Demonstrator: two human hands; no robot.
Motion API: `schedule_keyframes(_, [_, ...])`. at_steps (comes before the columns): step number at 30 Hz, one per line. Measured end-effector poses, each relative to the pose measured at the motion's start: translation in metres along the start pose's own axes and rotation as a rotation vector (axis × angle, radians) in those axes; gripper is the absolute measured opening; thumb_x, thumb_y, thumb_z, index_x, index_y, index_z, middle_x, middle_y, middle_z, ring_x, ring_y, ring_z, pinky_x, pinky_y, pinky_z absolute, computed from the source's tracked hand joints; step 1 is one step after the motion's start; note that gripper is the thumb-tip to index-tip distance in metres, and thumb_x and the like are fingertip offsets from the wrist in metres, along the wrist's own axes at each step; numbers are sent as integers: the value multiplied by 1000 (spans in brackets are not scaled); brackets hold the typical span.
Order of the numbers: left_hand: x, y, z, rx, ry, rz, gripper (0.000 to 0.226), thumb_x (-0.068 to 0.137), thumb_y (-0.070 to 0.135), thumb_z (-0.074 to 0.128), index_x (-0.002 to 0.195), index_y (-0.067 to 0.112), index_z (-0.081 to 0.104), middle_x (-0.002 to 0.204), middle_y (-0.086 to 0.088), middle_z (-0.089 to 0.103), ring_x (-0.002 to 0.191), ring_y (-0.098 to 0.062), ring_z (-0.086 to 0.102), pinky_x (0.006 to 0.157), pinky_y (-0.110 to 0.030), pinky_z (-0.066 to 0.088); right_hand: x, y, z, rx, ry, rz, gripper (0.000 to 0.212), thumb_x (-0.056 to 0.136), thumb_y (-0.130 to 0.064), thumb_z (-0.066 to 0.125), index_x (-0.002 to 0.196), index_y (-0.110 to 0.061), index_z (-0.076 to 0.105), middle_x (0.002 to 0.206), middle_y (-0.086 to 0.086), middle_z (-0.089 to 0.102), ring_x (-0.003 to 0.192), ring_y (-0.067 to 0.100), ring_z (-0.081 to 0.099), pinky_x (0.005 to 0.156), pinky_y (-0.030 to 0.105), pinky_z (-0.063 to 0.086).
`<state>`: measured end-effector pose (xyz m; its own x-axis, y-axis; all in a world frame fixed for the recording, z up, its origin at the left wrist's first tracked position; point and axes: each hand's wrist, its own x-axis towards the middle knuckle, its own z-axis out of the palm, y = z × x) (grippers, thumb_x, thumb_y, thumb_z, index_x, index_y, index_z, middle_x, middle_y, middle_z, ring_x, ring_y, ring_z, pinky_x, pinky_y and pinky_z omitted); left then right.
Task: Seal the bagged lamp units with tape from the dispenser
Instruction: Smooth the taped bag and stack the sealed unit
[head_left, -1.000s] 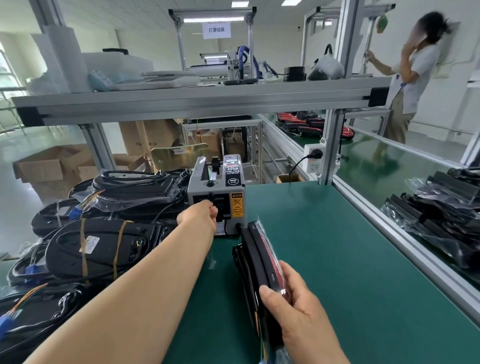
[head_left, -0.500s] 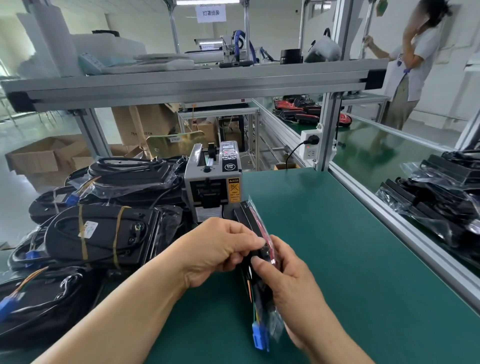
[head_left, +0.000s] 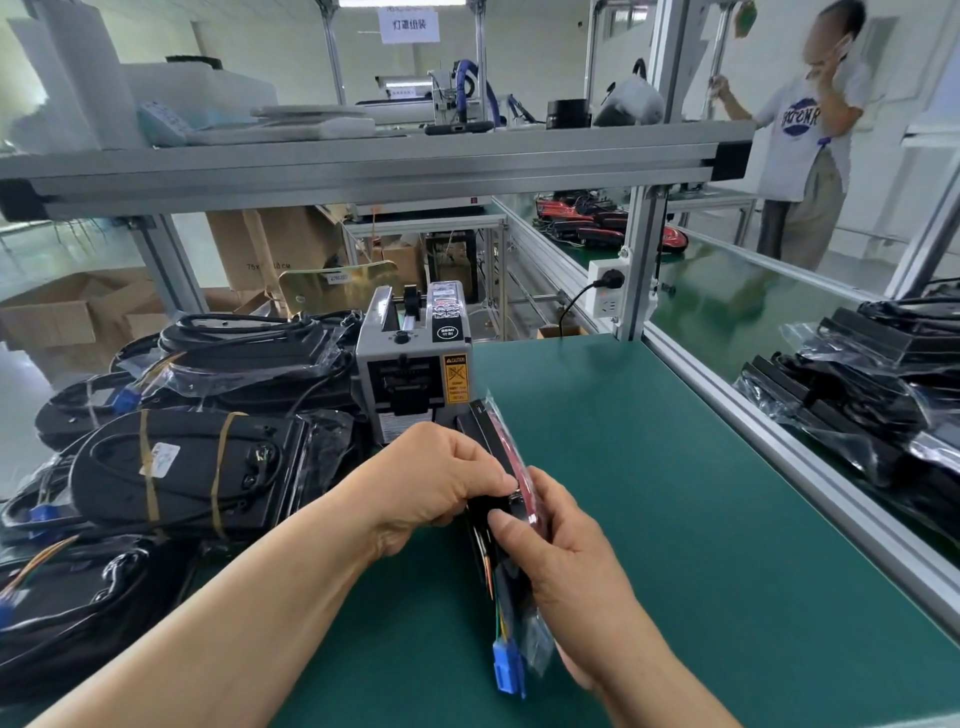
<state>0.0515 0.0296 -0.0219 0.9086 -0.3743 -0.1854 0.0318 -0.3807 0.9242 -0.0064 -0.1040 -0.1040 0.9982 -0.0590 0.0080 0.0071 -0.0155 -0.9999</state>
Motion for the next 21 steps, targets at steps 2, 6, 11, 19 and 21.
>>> schedule_keyframes(2, [2,-2,1,-1,18,7,10,78,12,76,69,10,73,53,0,52,39,-6,35,41,-17,28,0,0,0,-7,0,-5,51,73,-47,65,124,-46,58,112,-12,72,106,10,68,101,45,50])
schedule_keyframes(6, [4,-5,3,-13,58,29,11,78,11,77,68,10,72,56,-1,57,39,-4,38,40,-15,31,-1,0,0,-2,7,1,52,74,-44,65,126,-46,56,112,-14,72,106,7,67,101,42,50])
schedule_keyframes(11, [4,-9,6,-24,94,74,11,76,8,79,67,7,72,54,1,62,41,-1,48,41,-11,37,-3,-3,1,6,4,1,63,76,-44,65,137,-40,51,120,-14,69,112,6,65,105,41,48])
schedule_keyframes(19, [3,-23,16,-30,246,108,31,73,23,84,95,16,62,58,11,52,47,2,47,46,-10,39,-4,-4,-2,8,7,-29,54,79,-46,64,132,-44,54,117,-15,70,111,6,66,102,42,49])
schedule_keyframes(21, [3,-26,20,-71,249,96,35,71,25,85,95,18,61,57,12,51,46,3,46,45,-9,38,-4,-5,-2,0,14,-48,44,80,-47,63,123,-49,58,113,-14,72,108,8,67,100,44,50])
